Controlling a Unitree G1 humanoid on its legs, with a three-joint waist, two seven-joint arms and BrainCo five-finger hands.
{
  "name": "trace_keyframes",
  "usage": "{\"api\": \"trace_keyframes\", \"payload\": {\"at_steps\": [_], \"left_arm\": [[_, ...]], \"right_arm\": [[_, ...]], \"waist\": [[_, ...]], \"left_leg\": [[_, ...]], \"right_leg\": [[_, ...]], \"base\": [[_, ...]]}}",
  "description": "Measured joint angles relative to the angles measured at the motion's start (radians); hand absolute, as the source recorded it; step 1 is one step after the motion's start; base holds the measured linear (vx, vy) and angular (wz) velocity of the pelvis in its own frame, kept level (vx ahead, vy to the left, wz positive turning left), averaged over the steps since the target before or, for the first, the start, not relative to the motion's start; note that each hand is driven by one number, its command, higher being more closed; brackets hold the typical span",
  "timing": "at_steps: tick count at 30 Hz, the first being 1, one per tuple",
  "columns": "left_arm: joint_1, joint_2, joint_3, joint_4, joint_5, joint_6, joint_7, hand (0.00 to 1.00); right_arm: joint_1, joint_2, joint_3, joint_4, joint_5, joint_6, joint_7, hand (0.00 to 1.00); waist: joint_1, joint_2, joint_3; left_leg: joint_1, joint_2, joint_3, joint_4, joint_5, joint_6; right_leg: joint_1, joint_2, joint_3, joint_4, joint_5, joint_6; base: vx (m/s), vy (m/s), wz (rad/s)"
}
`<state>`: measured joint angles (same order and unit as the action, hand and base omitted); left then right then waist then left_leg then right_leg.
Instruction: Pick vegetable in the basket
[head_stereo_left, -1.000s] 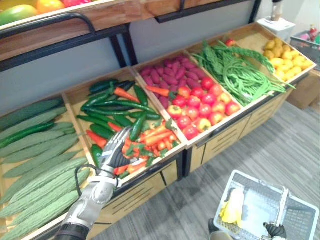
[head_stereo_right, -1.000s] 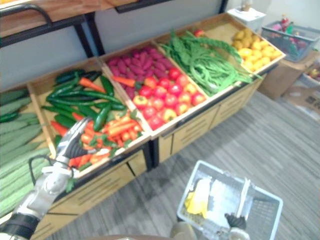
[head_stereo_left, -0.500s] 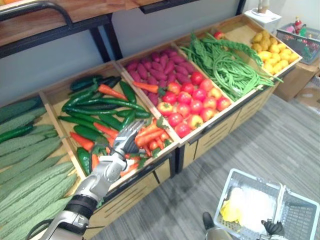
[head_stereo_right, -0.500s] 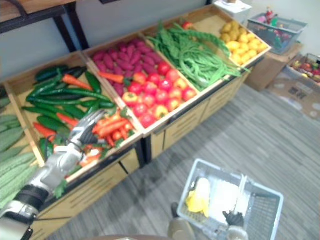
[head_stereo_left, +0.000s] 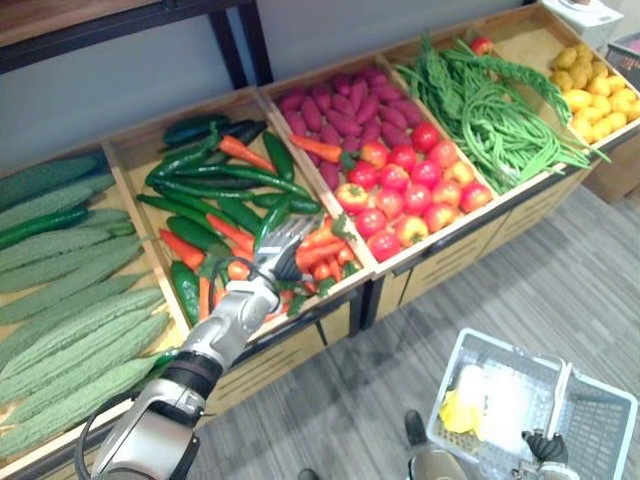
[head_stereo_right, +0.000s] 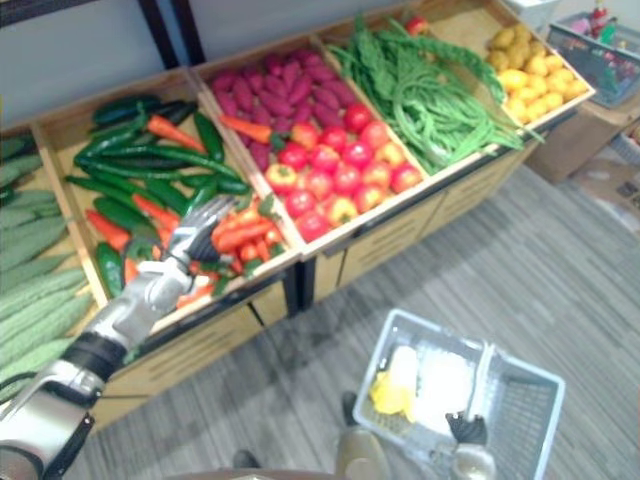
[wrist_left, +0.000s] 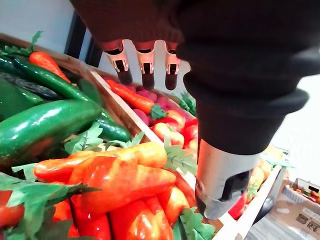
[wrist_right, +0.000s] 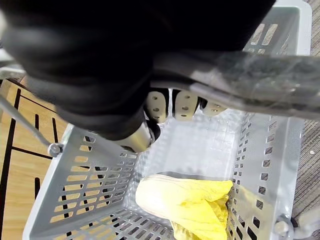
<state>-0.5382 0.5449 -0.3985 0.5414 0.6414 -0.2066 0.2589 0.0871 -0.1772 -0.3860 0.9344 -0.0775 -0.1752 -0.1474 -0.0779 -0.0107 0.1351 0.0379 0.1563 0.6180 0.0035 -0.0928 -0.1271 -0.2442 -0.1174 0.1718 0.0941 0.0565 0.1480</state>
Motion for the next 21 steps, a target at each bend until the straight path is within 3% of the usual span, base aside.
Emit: {"api": "trace_keyframes", "payload": {"at_steps": [21], "left_arm": [[-0.172,-0.062,-0.008,0.142,0.009,0.058,0.003,0.0]], "right_arm": [[-0.005,0.021,0.005,-0.07,0.0,-0.002,-0.017,1.0]], "waist": [[0.001,-0.016,0.053]], "left_leg": [[-0.093,0.018,-0.016,0.002,0.042,0.007]], "right_leg": [[-0.083,0.012,0.002,-0.008,0.064,-0.005]], "base": [[-0.04,-0.039,0.01]]}}
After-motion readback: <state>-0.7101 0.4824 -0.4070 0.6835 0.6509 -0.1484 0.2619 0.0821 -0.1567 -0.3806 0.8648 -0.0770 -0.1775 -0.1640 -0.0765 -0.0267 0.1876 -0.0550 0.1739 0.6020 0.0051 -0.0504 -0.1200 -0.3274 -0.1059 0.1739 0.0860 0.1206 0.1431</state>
